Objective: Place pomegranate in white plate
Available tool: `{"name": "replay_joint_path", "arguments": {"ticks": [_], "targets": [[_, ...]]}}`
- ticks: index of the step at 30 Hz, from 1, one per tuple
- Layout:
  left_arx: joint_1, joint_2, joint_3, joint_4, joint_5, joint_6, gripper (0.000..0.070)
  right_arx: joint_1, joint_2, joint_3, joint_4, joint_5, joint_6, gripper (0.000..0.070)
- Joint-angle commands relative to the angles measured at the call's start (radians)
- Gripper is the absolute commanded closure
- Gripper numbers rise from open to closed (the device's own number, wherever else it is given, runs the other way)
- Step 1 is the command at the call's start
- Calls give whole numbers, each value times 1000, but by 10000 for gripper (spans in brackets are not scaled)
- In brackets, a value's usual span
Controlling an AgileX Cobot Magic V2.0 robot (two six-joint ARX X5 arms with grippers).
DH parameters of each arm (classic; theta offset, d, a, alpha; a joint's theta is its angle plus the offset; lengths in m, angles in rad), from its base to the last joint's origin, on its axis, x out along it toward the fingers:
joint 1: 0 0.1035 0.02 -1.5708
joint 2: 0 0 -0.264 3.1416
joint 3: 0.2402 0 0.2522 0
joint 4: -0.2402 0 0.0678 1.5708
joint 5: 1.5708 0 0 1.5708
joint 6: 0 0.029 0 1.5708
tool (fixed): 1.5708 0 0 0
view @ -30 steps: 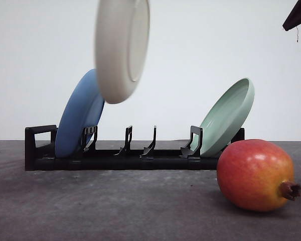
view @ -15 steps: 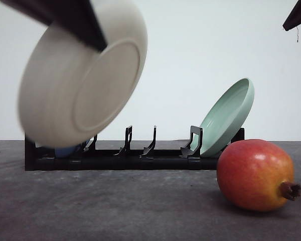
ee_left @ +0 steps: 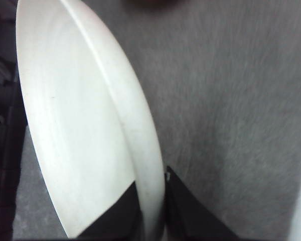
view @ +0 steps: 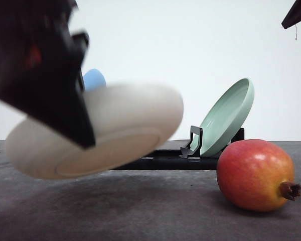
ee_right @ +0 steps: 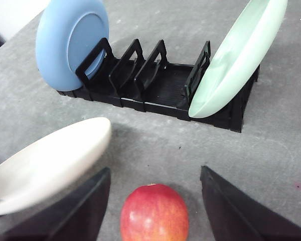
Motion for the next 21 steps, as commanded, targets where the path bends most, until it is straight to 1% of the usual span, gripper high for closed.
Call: {"name": "replay_joint_path", "arguments": {"ticks": [1, 5, 7, 8, 11, 12, 13, 16, 17, 19, 21], "targets": [[-13, 37, 7, 15, -16, 52, 692, 5, 3, 17, 10, 3, -5, 337], [-13, 107, 8, 26, -33, 79, 660, 5, 3, 17, 11, 4, -5, 338], [-13, 131, 8, 30, -35, 81, 624, 5, 3, 17, 11, 4, -5, 338], [-13, 141, 8, 30, -34, 81, 573, 5, 4, 17, 12, 4, -6, 338], [-14, 157, 8, 29, -35, 80, 378, 5, 3, 17, 17, 4, -8, 338], [-14, 158, 8, 29, -35, 77, 338, 5, 3, 17, 18, 4, -8, 337], [-15, 158, 9, 29, -35, 72, 317, 5, 3, 17, 18, 4, -8, 337], [-14, 150, 27, 3, -26, 39, 308, 5, 3, 17, 18, 4, -8, 337], [-11, 146, 39, -12, -10, 23, 306, 5, 3, 17, 18, 4, -8, 338], [3, 130, 66, -46, 47, -12, 306, 5, 3, 17, 18, 4, -8, 338], [30, 103, 87, -62, 143, -66, 306, 5, 3, 17, 18, 4, -8, 338]]}}
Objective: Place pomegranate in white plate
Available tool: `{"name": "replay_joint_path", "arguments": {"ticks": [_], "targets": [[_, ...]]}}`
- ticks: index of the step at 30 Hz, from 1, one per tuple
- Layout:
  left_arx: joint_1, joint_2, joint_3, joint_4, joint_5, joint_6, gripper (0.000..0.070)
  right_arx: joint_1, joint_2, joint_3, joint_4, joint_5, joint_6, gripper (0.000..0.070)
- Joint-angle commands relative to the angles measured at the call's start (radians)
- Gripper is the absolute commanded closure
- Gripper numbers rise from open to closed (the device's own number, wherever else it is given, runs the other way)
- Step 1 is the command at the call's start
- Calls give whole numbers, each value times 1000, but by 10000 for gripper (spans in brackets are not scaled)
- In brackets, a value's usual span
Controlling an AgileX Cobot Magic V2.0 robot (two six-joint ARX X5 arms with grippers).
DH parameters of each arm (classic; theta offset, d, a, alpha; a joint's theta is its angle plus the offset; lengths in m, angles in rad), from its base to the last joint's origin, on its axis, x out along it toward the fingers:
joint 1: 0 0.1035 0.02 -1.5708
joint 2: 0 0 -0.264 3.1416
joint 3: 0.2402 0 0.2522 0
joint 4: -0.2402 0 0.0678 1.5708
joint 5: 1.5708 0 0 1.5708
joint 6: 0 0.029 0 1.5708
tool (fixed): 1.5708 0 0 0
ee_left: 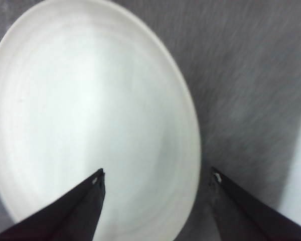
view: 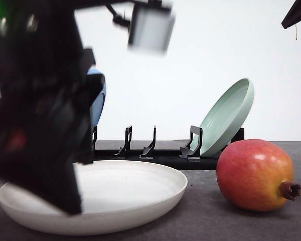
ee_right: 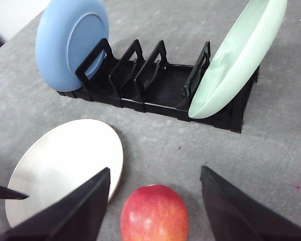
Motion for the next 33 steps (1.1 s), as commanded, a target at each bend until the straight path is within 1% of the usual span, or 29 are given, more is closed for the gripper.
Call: {"name": "replay_joint_path", "arguments": {"ticks": [1, 5, 7, 8, 16, 19, 22, 24, 27, 33], "targets": [[13, -26, 31, 3, 93, -91, 306, 5, 3, 17, 16, 4, -8, 338], [124, -114, 32, 3, 335, -209, 307, 5, 3, 17, 16, 4, -8, 338], [188, -153, 32, 3, 405, -247, 307, 5, 3, 17, 16, 4, -8, 338], [225, -175, 32, 3, 420, -261, 307, 5, 3, 17, 16, 4, -8, 338], [534, -321, 32, 0, 427, -336, 308, 5, 3, 17, 16, 4, -8, 337], [646, -367, 31, 4, 427, -347, 308, 5, 3, 17, 16, 3, -8, 337], [738, -412, 30, 20, 428, -357, 309, 5, 3, 17, 16, 3, -8, 336], [786, -445, 26, 43, 430, -375, 309, 5, 3, 17, 16, 3, -8, 322], [839, -498, 10, 88, 432, -378, 310, 5, 3, 17, 16, -3, -8, 289], [891, -617, -82, 168, 460, -378, 310, 5, 3, 17, 15, -9, -5, 282]]}}
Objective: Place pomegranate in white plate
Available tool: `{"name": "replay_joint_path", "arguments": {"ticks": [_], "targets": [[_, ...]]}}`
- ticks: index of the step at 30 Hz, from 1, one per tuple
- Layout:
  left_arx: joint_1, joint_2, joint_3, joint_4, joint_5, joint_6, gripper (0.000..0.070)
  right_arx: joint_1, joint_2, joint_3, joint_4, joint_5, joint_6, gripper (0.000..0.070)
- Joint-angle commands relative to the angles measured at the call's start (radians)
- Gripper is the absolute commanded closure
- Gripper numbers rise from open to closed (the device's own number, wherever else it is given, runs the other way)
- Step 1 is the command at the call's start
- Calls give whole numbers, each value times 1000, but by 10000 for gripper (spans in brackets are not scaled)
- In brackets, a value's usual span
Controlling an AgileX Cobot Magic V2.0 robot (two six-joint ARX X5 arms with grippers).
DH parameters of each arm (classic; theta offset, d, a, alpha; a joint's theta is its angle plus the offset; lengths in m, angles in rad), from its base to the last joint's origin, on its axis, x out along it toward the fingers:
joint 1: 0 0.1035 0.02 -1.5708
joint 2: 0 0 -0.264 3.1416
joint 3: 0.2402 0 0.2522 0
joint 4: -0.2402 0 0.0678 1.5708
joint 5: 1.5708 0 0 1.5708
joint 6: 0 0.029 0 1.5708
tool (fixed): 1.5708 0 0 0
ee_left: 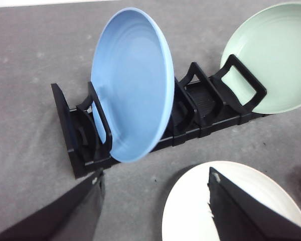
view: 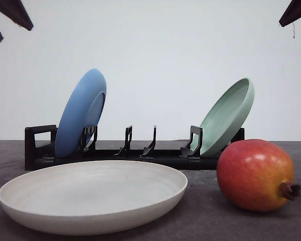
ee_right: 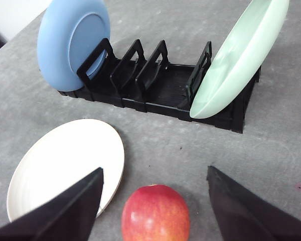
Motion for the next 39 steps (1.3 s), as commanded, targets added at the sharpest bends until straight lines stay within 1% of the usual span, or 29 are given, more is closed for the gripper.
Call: {"name": "replay_joint_path", "arguments": {"ticks": [1, 3, 5, 7, 9, 11, 13, 14, 16, 19, 22, 23, 26, 27, 33, 39], "targets": [[2, -21, -23, 18, 7, -6, 310, 5, 3, 17, 14, -7, -3, 282], [7, -58, -55, 26, 4, -15, 310, 5, 3, 17, 14, -32, 14, 282], [11, -81, -70, 25, -1, -16, 310, 5, 4, 22, 5, -59, 47, 282], [12, -92, -71, 25, -5, -16, 310, 11, 17, 38, -28, -64, 68, 279], [12, -98, -71, 29, -6, -16, 310, 22, 42, 70, -86, -59, 71, 275], [12, -98, -71, 29, -7, -16, 310, 40, 86, 116, -161, -38, 69, 260], [12, -98, -71, 29, -7, -16, 310, 63, 141, 169, -235, -6, 66, 228], [12, -98, -71, 29, -8, -16, 310, 78, 170, 194, -261, 9, 64, 227], [12, -98, -71, 29, -9, -16, 310, 113, 229, 236, -302, 49, 65, 226], [12, -98, -71, 29, -28, -15, 311, 179, 315, 275, -331, 130, 74, 226], [12, -98, -71, 29, -38, -15, 310, 239, 393, 282, -333, 189, 97, 221], [12, -98, -71, 29, -38, -15, 310, 256, 417, 282, -333, 205, 102, 201], [12, -98, -71, 29, -38, -15, 311, 301, 485, 282, -325, 241, 116, 68], [12, -98, -71, 29, -38, -15, 311, 313, 505, 282, -319, 246, 120, 46], [12, -98, -71, 29, -40, -15, 311, 351, 596, 282, -249, 264, 136, 40], [12, -98, -71, 29, -59, -15, 311, 352, 685, 282, -244, 276, 149, 40]]}}
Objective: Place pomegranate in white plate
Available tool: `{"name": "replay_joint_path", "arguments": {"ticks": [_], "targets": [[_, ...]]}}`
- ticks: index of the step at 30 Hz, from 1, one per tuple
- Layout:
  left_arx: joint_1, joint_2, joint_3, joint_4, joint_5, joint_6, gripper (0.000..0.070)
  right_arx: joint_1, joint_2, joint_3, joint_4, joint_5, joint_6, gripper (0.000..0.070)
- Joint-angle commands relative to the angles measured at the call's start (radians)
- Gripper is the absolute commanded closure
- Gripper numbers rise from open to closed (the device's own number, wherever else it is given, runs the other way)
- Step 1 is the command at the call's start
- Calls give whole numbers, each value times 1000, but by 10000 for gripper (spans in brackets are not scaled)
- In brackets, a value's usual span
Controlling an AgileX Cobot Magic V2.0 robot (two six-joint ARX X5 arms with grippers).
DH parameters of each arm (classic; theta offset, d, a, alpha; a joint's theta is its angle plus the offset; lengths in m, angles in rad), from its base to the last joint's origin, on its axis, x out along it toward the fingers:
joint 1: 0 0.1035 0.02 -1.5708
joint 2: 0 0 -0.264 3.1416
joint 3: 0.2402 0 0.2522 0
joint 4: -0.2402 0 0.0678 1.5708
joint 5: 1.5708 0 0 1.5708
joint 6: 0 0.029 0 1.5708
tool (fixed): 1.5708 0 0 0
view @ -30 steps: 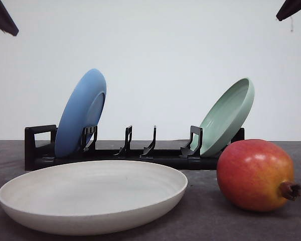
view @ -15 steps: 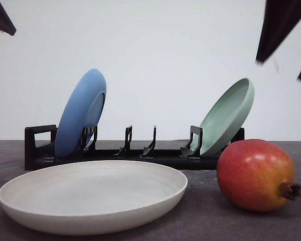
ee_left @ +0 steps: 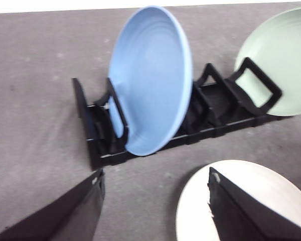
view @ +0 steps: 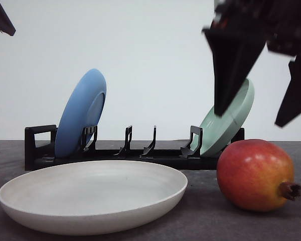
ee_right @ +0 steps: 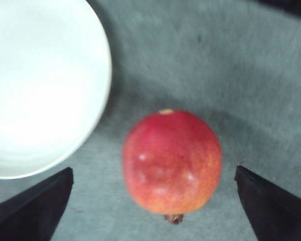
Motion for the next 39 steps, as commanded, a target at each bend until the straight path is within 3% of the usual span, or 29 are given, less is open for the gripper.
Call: {"name": "replay_joint_path", "arguments": {"ticks": [1, 15, 20, 25, 33, 39], "targets": [[-3, 5, 10, 10, -3, -5, 311, 8, 30, 15, 7, 16, 15, 40], [-3, 6, 10, 10, -34, -4, 317, 7, 223, 15, 24, 10, 4, 50], [-3, 6, 10, 10, -34, -5, 317, 7, 237, 15, 28, 9, -14, 178], [-3, 6, 10, 10, -34, -5, 317, 7, 235, 16, 23, -9, -36, 193], [-3, 6, 10, 10, -34, -5, 317, 22, 235, 105, -103, -67, -189, 191], [-3, 6, 10, 10, -35, -5, 317, 110, 245, 177, -94, -94, -313, 191]]}}
